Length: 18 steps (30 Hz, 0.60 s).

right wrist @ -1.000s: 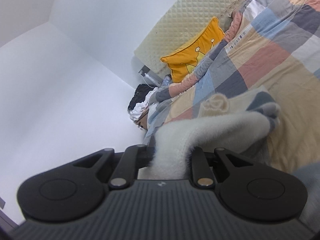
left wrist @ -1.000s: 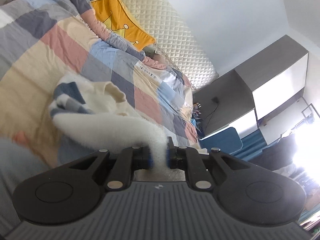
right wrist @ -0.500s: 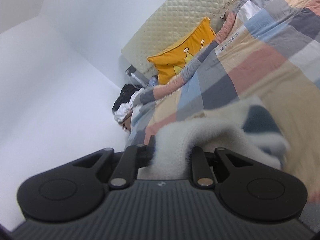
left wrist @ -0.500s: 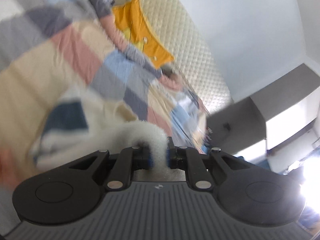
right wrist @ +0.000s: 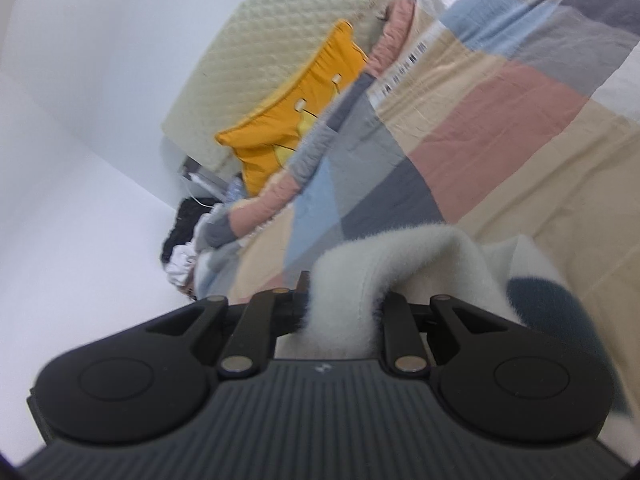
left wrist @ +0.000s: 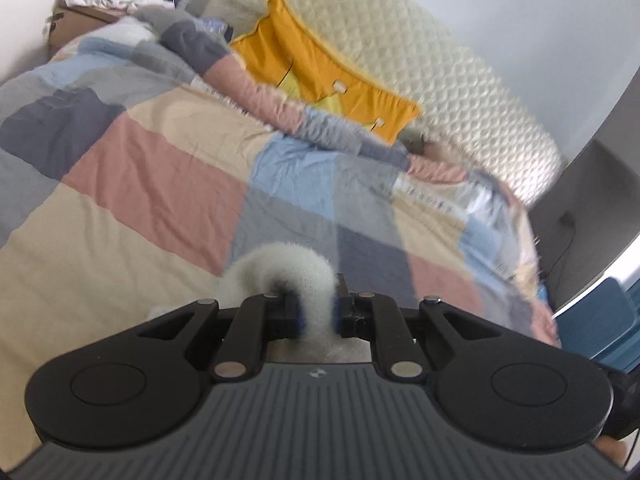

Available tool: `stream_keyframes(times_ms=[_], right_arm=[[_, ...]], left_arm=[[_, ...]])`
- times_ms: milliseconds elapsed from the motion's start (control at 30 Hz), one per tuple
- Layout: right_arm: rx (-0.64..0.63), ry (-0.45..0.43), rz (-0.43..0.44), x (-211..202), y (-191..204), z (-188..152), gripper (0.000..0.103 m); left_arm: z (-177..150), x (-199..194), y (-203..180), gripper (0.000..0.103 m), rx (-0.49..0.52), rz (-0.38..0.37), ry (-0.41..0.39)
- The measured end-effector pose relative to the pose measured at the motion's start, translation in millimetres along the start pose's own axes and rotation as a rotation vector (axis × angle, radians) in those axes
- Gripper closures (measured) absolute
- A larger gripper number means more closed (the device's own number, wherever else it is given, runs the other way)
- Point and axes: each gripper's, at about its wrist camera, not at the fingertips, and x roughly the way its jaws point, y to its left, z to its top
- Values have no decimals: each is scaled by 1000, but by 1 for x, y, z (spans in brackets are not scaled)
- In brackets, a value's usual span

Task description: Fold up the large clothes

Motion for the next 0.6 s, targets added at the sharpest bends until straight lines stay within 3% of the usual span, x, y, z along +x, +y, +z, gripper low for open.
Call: stream_keyframes(times_ms=[133,433,600], right_arm=[[-34,-1,-28,32,-21,-6,83],[-156,55,-100,92,-39,-12,83],[-142,85,-96,104,-49,-15,83]], left_arm=[[0,39,24,87,-33,-29,10],[-7,114,57,84,-41,58,102],[-14,128,58,84,-3,74,127]])
